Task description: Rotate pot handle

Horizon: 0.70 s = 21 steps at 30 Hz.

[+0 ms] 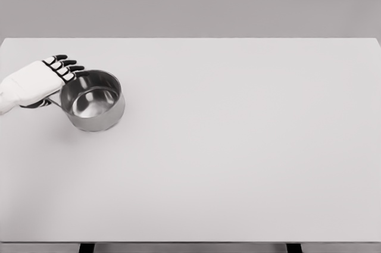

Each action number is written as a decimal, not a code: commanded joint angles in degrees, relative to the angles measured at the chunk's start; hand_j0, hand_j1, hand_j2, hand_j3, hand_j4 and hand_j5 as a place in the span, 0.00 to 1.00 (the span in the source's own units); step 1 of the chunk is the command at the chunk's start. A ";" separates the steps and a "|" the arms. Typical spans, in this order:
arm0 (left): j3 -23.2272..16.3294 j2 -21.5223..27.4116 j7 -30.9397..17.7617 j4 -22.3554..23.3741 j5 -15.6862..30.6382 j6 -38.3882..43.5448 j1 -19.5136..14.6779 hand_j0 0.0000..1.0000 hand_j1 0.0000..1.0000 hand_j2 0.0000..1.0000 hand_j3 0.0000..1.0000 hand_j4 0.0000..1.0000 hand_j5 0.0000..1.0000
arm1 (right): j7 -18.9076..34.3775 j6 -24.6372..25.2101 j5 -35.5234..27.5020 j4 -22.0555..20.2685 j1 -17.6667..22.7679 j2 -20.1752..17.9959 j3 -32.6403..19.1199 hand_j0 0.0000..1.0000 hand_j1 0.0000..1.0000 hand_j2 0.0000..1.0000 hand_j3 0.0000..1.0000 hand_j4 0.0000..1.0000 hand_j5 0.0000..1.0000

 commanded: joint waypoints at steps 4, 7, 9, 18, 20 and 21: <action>-0.34 -1.69 0.17 1.83 -2.22 0.03 -0.88 1.00 1.00 1.00 1.00 1.00 1.00 | 0.01 0.00 -0.03 -0.01 0.00 0.00 -0.03 1.00 1.00 1.00 1.00 1.00 1.00; -0.43 -1.86 0.17 1.83 -2.31 0.03 -1.76 1.00 1.00 1.00 1.00 1.00 1.00 | 0.01 0.00 -0.03 -0.01 0.00 0.00 0.05 1.00 1.00 1.00 1.00 1.00 1.00; -0.43 -1.86 0.17 1.83 -2.31 0.03 -2.02 1.00 1.00 1.00 1.00 1.00 1.00 | 0.01 0.00 -0.03 -0.01 0.00 0.00 0.05 1.00 1.00 1.00 1.00 1.00 1.00; -0.34 -0.89 0.17 0.95 -1.69 0.03 -1.23 1.00 1.00 1.00 1.00 1.00 1.00 | 0.01 0.00 -0.03 -0.01 0.00 0.00 -0.03 1.00 1.00 1.00 1.00 1.00 1.00; -0.34 -0.98 0.17 0.95 -1.69 0.03 -1.06 1.00 1.00 1.00 1.00 1.00 1.00 | 0.01 0.00 -0.03 -0.01 0.00 0.00 -0.03 1.00 1.00 1.00 1.00 1.00 1.00; -0.34 -1.07 0.17 0.86 -1.61 0.03 -1.06 1.00 1.00 1.00 1.00 1.00 1.00 | 0.01 0.00 -0.03 -0.01 0.00 0.00 -0.03 1.00 1.00 1.00 1.00 1.00 1.00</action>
